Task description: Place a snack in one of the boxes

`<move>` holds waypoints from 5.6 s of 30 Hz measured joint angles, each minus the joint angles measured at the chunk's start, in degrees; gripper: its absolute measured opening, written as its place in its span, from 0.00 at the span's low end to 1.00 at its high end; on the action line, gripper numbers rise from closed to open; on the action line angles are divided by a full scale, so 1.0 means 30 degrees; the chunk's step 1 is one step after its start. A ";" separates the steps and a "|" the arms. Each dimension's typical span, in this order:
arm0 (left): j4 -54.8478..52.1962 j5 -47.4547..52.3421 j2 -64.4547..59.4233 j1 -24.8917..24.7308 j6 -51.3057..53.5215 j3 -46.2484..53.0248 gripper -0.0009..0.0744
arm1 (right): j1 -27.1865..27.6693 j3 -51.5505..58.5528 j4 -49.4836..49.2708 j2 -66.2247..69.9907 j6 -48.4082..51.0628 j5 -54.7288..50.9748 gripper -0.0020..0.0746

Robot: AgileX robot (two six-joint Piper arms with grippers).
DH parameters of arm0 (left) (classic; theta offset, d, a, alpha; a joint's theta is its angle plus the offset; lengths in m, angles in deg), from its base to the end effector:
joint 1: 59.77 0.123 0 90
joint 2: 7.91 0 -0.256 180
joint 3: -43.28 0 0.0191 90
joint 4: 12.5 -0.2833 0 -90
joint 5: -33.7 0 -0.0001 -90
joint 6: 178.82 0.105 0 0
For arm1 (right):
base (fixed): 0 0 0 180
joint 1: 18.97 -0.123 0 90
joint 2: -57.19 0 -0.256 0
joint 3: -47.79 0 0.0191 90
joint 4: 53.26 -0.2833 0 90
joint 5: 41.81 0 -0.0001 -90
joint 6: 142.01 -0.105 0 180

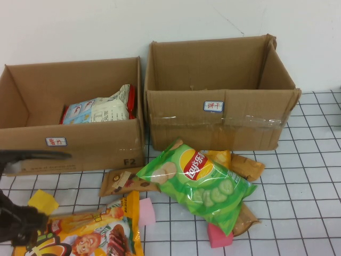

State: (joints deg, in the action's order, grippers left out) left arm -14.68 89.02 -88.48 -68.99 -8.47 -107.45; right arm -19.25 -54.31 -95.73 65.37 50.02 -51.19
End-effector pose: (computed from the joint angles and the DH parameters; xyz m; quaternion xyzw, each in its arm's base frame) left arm 0.2550 -0.0381 0.1959 0.0050 0.9915 -0.0045 0.1301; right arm 0.1321 0.0123 0.1923 0.1495 0.7099 0.2184 0.6527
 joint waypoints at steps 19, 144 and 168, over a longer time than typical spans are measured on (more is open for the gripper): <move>0.9892 -0.3667 -0.4261 0.7062 0.7937 0.0363 0.68 | 0.0000 0.0000 0.0000 0.0000 0.0000 -0.0200 0.03; 0.7151 0.1067 -0.2006 0.7114 1.0778 -1.4251 0.02 | 0.0000 0.0000 -0.0180 0.0000 0.0365 -0.0567 0.03; 0.3726 -0.4820 0.2350 1.1538 0.1535 -0.0363 0.41 | 0.0000 0.0000 -0.0769 0.0000 0.0376 -0.0978 0.03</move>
State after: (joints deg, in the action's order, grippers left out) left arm -3.50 74.56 -81.43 -34.38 -3.86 -108.54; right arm -19.25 -54.31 -98.04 65.37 51.15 -54.13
